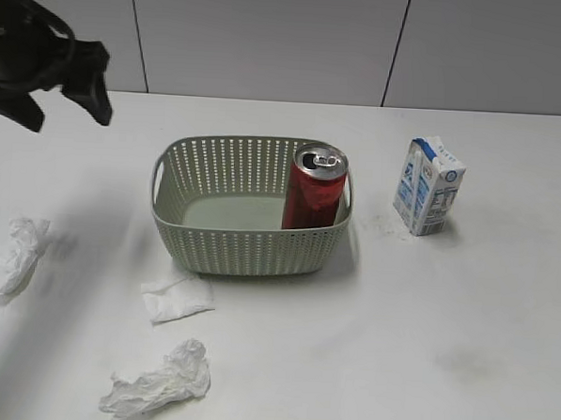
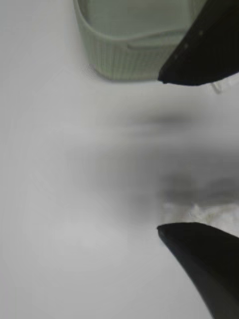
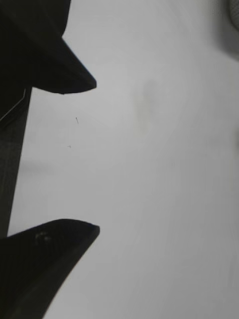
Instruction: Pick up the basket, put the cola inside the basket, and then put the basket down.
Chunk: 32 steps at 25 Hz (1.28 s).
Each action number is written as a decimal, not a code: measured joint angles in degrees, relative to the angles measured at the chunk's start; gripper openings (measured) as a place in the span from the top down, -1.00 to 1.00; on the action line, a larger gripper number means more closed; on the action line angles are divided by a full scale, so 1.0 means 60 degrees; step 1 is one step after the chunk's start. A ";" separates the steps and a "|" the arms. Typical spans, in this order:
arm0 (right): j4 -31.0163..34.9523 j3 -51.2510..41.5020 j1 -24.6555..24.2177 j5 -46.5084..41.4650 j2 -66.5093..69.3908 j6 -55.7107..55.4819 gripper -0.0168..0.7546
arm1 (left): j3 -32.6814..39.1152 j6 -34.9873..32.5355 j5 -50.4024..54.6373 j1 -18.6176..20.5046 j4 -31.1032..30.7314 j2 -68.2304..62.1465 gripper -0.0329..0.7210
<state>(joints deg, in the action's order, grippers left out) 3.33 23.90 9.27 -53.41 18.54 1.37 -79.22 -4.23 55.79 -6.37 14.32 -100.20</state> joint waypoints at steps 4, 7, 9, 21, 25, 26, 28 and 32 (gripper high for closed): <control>0.0028 0.0000 0.0000 -0.0010 -0.1060 0.0000 -0.58 | 0.0000 -0.0097 0.0858 0.0519 -0.1202 0.0255 -0.76; 0.0028 0.0000 0.0000 -0.0016 -0.1817 0.0000 -0.58 | 0.0042 -0.0129 0.1460 0.0552 -0.1582 0.0528 -0.74; 0.0028 0.0000 0.0000 -0.0016 -0.2276 0.0000 -0.58 | 0.0363 -0.0129 0.1471 0.0552 -0.1561 0.0941 -0.72; 0.0028 -0.0027 0.0000 -0.0076 -0.3116 0.0000 -0.42 | 0.5318 -0.0119 -0.0006 0.0552 -0.1523 0.6681 -0.65; 0.0028 -0.0027 0.0000 -0.0076 -0.3116 0.0000 -0.40 | 0.6549 0.0043 -0.0325 0.0552 -0.1523 0.8882 -0.65; 0.0028 -0.0027 0.0000 -0.0076 -0.3116 0.0000 -0.40 | 0.6836 0.0063 -0.0375 0.0552 -0.1531 0.9440 -0.65; -0.0036 -0.0027 0.0000 -0.0084 -0.3116 -0.0017 -0.40 | 0.7295 0.0081 -0.0395 0.0552 -0.1573 1.0455 -0.65; -0.0476 -0.0027 0.0000 -0.0084 -0.3116 -0.0357 -0.40 | 0.7947 0.0089 -0.0380 0.0552 -0.1628 1.2423 -0.65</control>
<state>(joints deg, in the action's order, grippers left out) 0.48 23.74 9.27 -53.91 -0.15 -0.77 -31.54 -3.70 53.51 -3.06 4.55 -25.66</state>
